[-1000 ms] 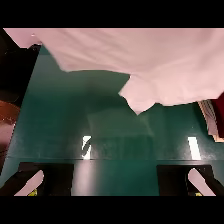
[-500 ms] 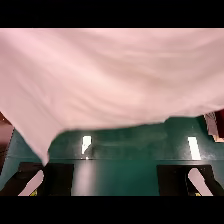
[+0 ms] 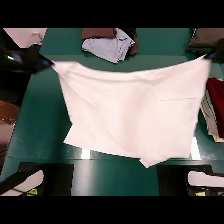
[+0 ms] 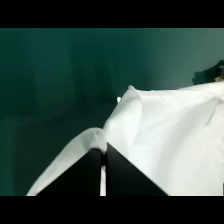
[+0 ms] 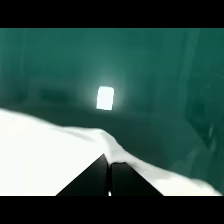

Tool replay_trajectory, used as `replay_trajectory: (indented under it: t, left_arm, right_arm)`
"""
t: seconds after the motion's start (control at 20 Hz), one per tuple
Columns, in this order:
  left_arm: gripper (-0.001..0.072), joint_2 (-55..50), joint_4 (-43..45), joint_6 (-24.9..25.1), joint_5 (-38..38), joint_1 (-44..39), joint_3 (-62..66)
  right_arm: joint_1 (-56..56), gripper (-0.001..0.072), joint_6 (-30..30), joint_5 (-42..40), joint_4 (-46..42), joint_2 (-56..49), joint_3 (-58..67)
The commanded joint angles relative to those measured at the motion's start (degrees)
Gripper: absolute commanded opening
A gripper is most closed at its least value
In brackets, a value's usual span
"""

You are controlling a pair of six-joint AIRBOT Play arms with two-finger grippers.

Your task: Fold the shirts.

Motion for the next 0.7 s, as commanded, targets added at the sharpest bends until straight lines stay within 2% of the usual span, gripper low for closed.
replay_trajectory:
  t: [0.0, 0.15, 0.35, 0.5, 0.6, 0.65]
  left_arm:
    - [0.0026, -10.73, 0.90, 3.87, 6.62, 0.02, -4.66]
    - [0.0026, -16.48, 0.33, 6.84, 18.86, 0.02, -4.42]
    - [0.0026, -17.70, -0.87, 10.21, 30.67, 0.02, -4.42]
    - [0.0025, -17.70, -0.85, 15.26, 30.97, 0.02, -4.44]
    - [0.0025, -17.97, -0.85, 21.33, 28.72, 0.02, -4.44]
    - [0.0025, -18.53, -0.83, 22.82, 27.65, 0.02, -4.44]
  right_arm:
    - [5.09, 0.0017, 0.72, -4.15, -3.67, -12.07, -0.96]
    - [5.16, 0.0017, 0.70, -14.82, -3.45, -17.81, 3.13]
    - [4.02, 0.0016, -0.52, -22.29, -3.58, -20.52, 8.37]
    - [3.50, 0.0016, -4.04, -18.60, -3.87, -19.56, 6.58]
    - [4.11, 0.0015, -4.42, -17.05, -8.15, -17.55, 1.11]
    - [4.70, 0.0016, -4.42, -17.25, -9.88, -16.33, -2.25]
